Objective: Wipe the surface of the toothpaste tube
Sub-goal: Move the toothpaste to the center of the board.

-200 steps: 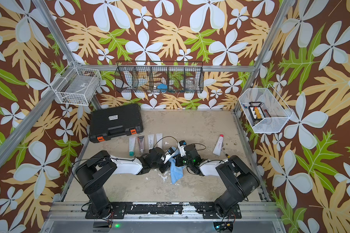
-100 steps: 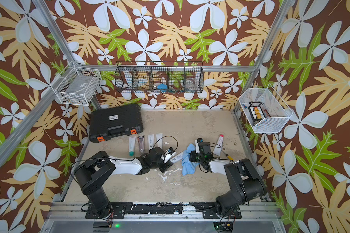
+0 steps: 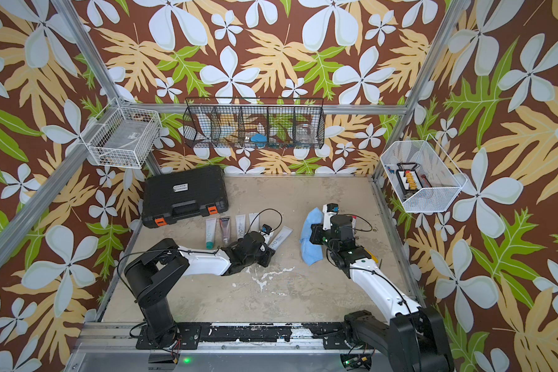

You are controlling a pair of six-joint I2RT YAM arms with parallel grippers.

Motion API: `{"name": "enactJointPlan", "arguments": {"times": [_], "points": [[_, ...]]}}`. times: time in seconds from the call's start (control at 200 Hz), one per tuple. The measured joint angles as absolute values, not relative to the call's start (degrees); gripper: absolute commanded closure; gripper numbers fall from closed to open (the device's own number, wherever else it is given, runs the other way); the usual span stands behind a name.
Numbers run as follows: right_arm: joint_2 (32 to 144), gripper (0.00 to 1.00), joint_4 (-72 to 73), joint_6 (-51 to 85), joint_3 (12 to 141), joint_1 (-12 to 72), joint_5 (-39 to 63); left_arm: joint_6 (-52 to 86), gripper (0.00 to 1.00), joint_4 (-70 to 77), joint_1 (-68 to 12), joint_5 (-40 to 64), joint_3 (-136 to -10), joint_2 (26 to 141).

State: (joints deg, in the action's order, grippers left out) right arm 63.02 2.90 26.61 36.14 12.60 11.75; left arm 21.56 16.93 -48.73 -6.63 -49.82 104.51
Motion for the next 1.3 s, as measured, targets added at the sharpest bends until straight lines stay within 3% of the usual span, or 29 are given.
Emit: {"name": "enactJointPlan", "arguments": {"times": [0.415, 0.616, 0.991, 1.301], "points": [[55.42, 1.00, -3.22, 26.37, 37.74, 6.76, 8.93, 45.56, 0.80, 7.35, -48.47, -23.16, -60.38, 112.12], [53.93, 1.00, -4.47, 26.37, 36.91, 3.70, 8.82, 50.59, 0.63, 6.20, -48.42, -25.54, -60.69, 112.29], [52.38, 1.00, -4.75, 26.37, 36.32, 0.69, 8.58, 49.25, 0.40, 0.80, -48.49, -26.35, -61.01, 107.33], [52.23, 1.00, -4.86, 26.13, 36.32, 0.49, 9.04, 39.42, 0.38, 0.99, -50.54, -25.50, -66.76, 103.15]]}}
